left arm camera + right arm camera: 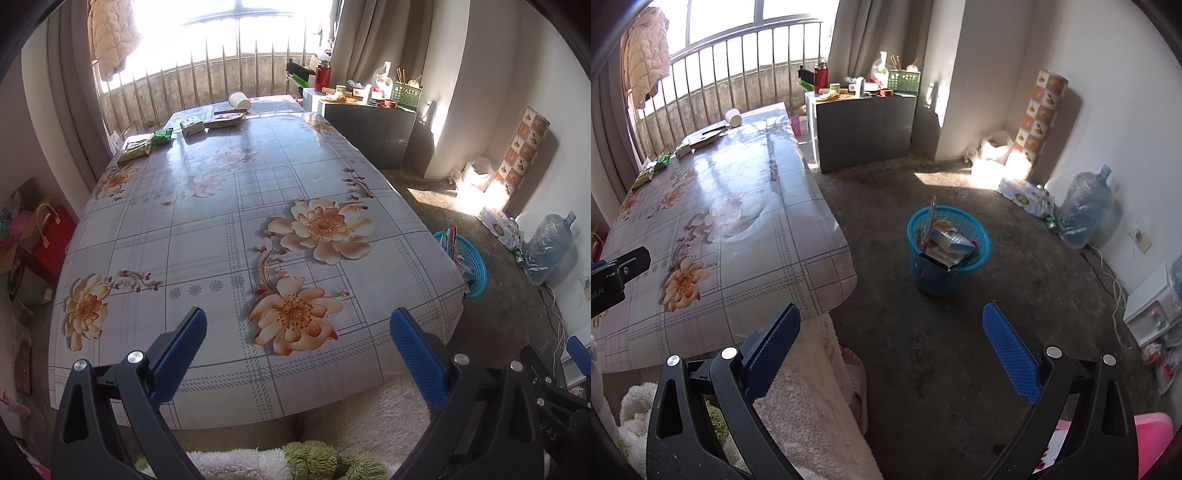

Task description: Collect trash

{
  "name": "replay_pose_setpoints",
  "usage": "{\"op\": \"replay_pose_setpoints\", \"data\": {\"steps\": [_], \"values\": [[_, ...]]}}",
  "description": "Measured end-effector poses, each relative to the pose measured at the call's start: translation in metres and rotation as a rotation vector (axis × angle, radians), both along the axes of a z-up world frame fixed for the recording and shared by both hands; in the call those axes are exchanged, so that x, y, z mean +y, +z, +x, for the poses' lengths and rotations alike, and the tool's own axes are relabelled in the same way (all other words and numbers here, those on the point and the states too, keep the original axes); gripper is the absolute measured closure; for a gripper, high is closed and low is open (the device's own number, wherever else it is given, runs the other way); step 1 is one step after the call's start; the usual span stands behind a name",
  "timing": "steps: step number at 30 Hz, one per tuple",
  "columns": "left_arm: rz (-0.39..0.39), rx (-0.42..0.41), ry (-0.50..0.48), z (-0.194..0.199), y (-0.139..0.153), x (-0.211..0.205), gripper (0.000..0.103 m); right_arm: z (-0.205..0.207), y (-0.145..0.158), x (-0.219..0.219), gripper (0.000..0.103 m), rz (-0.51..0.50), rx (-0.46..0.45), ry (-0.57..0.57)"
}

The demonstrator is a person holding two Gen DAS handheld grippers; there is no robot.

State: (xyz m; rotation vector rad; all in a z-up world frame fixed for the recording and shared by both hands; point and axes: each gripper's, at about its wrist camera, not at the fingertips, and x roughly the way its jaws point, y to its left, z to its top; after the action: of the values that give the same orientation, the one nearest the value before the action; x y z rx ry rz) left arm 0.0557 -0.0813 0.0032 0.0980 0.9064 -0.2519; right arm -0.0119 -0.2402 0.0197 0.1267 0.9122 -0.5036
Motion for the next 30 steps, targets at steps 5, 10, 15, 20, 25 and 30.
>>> {"op": "replay_pose_setpoints", "data": {"steps": [5, 10, 15, 20, 25, 30], "values": [[0.015, -0.013, -0.006, -0.001, 0.003, 0.001, 0.006, 0.000, 0.001, -0.002, 0.008, -0.005, 0.005, 0.000], [0.018, -0.022, -0.015, -0.002, 0.006, 0.002, 0.006, 0.000, 0.000, -0.003, 0.008, -0.007, 0.012, -0.003], [0.017, -0.049, -0.020, -0.003, 0.013, 0.003, 0.006, 0.000, 0.007, 0.000, 0.008, -0.012, -0.009, 0.020], [0.018, -0.069, 0.005, -0.004, 0.019, 0.011, 0.006, 0.009, 0.015, 0.013, 0.008, -0.008, -0.032, 0.080], [0.024, -0.069, 0.044, -0.003, 0.022, 0.025, 0.006, 0.022, 0.017, 0.027, 0.008, -0.006, -0.034, 0.130], [0.018, -0.068, 0.083, 0.000, 0.026, 0.041, 0.006, 0.029, 0.020, 0.040, 0.008, -0.015, -0.031, 0.165]]}}
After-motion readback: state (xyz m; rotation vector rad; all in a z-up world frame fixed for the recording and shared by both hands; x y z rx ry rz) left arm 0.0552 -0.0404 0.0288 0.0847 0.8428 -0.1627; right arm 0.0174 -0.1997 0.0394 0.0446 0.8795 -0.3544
